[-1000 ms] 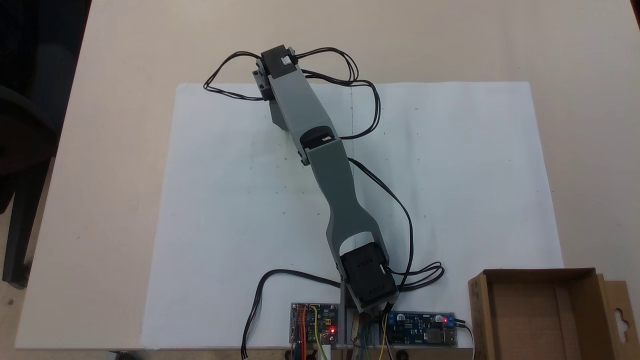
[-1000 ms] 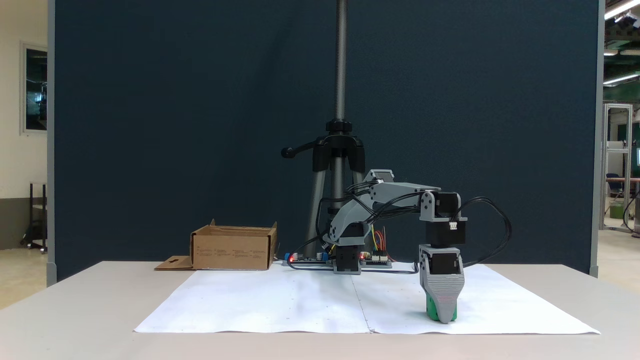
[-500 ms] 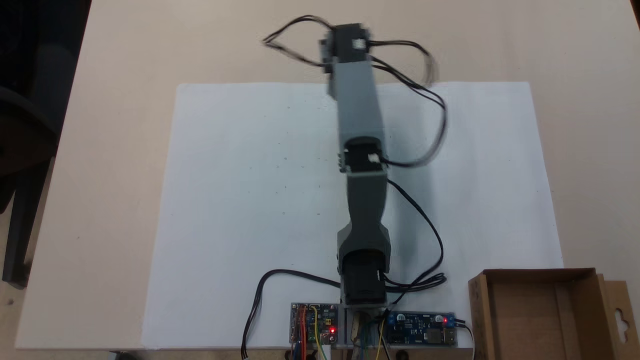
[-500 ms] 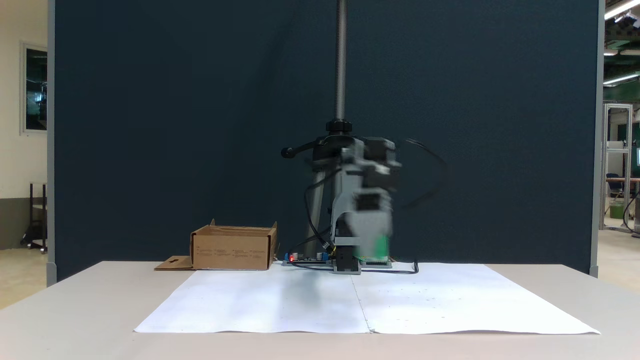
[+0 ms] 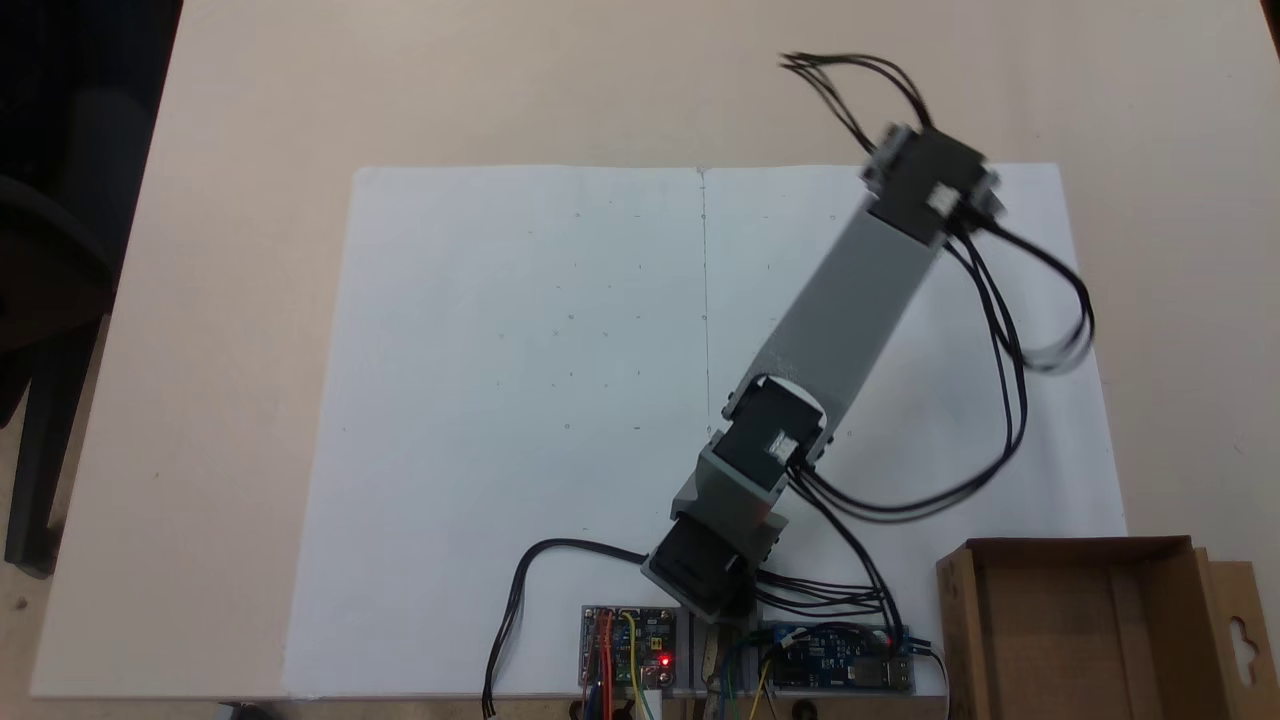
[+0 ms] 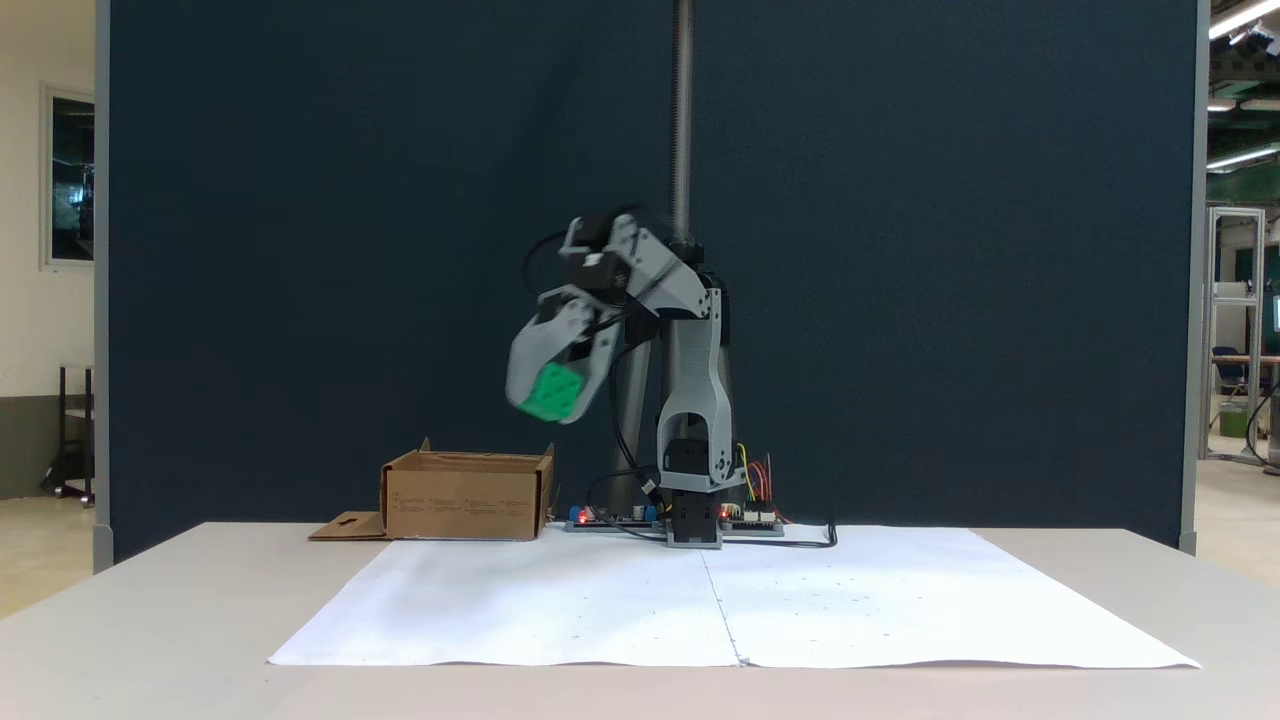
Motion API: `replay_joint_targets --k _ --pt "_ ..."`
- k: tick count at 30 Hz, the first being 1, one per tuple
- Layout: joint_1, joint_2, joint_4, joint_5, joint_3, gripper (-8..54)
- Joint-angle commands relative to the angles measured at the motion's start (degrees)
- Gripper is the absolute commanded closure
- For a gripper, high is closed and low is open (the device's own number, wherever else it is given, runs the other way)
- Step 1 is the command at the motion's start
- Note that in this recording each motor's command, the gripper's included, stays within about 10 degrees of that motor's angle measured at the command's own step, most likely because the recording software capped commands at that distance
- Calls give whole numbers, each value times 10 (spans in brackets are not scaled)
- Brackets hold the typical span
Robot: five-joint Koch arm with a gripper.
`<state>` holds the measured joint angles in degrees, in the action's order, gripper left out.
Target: Grasp a green dice and put it in the bin.
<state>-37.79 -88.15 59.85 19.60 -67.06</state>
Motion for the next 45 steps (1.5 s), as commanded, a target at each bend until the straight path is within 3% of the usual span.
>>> replay_joint_targets --k 1,19,27,35,45 --pt "-62 -34 4 -65 -11 332" --pt "-438 -48 -64 -283 -55 332" --pt "-560 -11 -85 -369 -55 332" --pt "-638 35 -114 -429 -65 332" --pt "-651 40 -187 -471 -205 332"
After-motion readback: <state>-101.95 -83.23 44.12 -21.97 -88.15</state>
